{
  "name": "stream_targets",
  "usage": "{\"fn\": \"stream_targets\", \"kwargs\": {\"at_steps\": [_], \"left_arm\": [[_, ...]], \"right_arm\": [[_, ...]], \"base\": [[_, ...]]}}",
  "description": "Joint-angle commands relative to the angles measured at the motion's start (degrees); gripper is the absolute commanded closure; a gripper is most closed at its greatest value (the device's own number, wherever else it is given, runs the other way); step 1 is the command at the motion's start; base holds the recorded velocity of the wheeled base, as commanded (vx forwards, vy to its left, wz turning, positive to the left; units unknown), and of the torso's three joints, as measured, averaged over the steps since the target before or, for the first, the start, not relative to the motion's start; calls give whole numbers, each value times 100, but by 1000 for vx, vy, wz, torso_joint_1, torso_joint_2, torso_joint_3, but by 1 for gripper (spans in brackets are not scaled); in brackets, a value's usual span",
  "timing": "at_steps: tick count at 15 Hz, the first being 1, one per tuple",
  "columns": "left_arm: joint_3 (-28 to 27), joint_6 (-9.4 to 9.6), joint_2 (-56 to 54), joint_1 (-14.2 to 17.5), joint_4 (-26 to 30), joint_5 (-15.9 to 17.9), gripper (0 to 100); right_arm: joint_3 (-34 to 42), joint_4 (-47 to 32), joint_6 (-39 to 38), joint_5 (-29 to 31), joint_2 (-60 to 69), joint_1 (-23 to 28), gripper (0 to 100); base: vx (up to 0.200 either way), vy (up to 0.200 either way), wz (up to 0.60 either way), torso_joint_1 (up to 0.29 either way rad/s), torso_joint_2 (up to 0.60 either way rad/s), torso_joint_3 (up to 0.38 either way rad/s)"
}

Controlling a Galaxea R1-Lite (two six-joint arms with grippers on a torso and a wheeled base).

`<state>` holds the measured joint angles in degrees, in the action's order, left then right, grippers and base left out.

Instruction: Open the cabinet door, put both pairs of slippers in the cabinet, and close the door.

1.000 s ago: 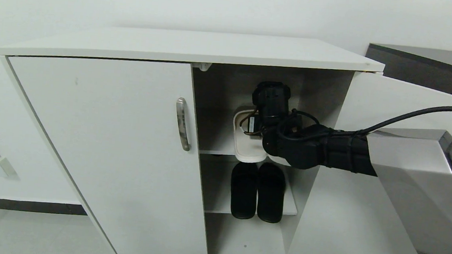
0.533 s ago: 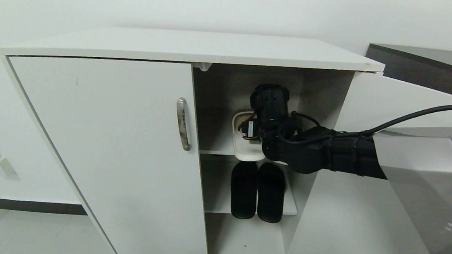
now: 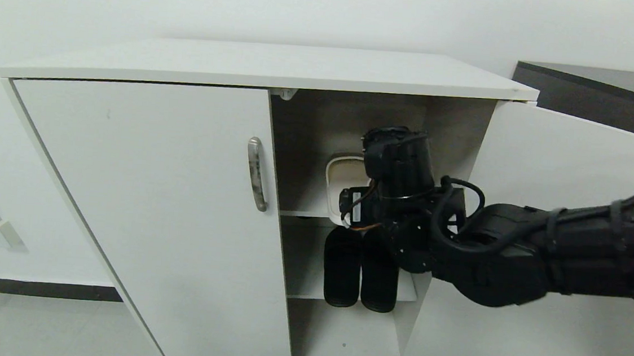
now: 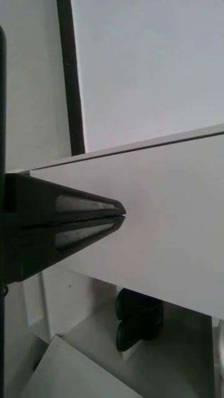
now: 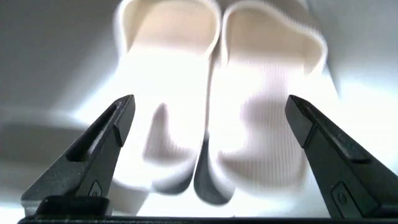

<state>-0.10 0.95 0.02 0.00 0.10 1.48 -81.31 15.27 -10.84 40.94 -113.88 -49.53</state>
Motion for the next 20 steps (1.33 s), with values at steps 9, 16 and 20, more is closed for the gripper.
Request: {"fn": "stream_targets", "kwargs": {"at_steps": [9,16,20], "left_arm": [[1,10,-2,0,-1,2,100],[1,2,-2,0,-1,2,100],[1,10,6,0,-1,2,100]], "right_arm": [[2805,1839,3,-657,1448,-619,0],[2919,1830,3,-666,1430,-610,100],[2928,1839,3,-666,1378,-610,100]], "base": [[0,0,0,0,0,0],[0,0,0,0,0,0],[-150,0,0,2,-1,3]]}}
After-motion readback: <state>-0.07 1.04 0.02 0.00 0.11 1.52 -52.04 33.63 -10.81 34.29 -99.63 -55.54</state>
